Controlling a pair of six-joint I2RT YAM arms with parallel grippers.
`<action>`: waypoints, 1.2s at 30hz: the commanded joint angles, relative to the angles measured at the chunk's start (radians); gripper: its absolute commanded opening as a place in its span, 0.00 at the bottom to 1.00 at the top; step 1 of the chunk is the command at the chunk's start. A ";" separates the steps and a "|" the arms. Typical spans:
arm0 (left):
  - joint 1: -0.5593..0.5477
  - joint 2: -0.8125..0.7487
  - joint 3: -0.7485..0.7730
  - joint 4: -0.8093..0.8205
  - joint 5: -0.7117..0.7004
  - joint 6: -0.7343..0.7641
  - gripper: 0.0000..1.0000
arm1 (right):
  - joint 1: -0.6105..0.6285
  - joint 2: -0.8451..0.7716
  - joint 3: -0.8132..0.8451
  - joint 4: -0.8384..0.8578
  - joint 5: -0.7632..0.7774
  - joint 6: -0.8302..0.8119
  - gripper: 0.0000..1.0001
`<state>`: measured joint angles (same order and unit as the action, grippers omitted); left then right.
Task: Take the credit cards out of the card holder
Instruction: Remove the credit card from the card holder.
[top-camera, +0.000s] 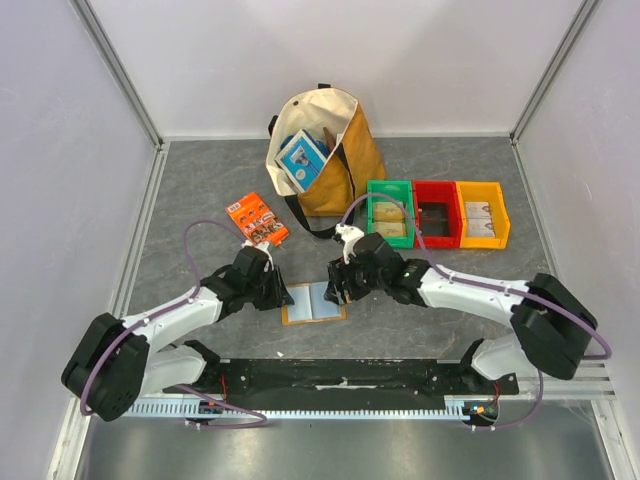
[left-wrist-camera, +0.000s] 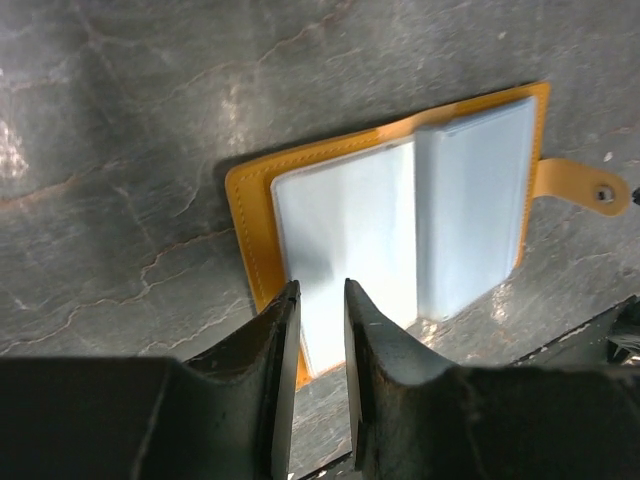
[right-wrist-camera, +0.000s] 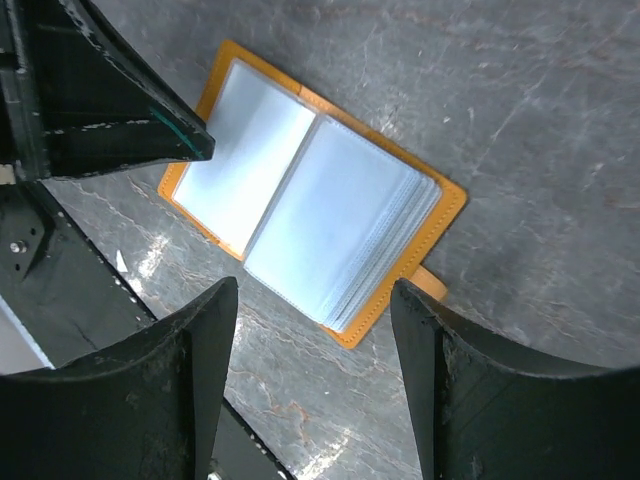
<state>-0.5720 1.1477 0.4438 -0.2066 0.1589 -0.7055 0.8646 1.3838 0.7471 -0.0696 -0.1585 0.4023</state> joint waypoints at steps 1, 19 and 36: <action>-0.014 0.012 -0.027 0.032 -0.019 -0.049 0.30 | 0.042 0.076 0.037 0.089 0.059 0.035 0.70; -0.023 -0.002 -0.066 0.076 0.005 -0.074 0.28 | 0.088 0.147 0.040 0.134 0.151 0.098 0.77; -0.025 -0.054 -0.094 0.101 -0.004 -0.088 0.34 | 0.096 0.202 0.054 0.157 0.106 0.113 0.76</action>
<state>-0.5915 1.1027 0.3634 -0.1307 0.1612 -0.7696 0.9512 1.5745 0.7582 0.0521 -0.0402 0.5064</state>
